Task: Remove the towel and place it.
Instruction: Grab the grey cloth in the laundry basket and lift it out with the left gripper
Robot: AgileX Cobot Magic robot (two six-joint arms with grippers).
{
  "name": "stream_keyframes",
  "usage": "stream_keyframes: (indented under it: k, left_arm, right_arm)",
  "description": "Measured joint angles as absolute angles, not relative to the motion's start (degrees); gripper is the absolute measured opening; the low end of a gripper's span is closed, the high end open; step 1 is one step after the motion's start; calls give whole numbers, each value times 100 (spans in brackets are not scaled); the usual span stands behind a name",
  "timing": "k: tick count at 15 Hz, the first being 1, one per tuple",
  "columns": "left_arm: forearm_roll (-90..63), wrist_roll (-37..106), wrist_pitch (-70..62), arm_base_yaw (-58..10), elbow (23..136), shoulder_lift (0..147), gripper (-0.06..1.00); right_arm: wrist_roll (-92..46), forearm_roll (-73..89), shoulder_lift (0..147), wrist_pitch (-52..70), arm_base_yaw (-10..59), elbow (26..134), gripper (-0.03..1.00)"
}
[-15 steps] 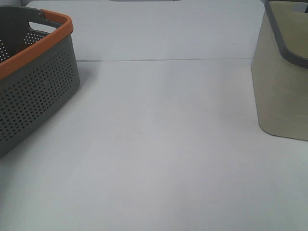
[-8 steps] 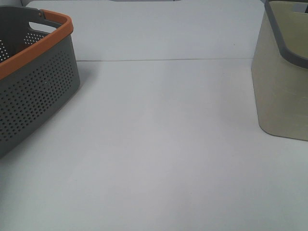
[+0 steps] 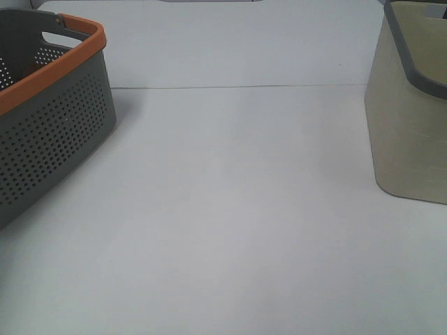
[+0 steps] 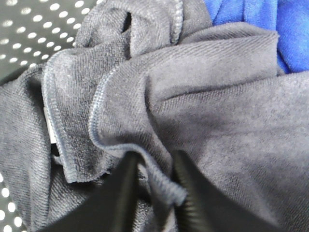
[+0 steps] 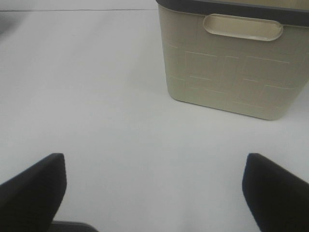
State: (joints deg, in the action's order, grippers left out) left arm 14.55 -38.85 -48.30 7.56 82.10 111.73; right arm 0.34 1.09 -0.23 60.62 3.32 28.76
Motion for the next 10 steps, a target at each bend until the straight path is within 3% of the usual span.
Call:
stream_keyframes:
  k: [3, 10]
  left_arm:
    - [1461, -3512, -4830, 756, 8210, 11173, 0]
    - [1467, -2848, -5036, 756, 8210, 10714, 0]
  right_arm:
    - [34, 109, -23, 6062, 332, 2876, 96]
    - [34, 109, -23, 6062, 332, 2876, 96]
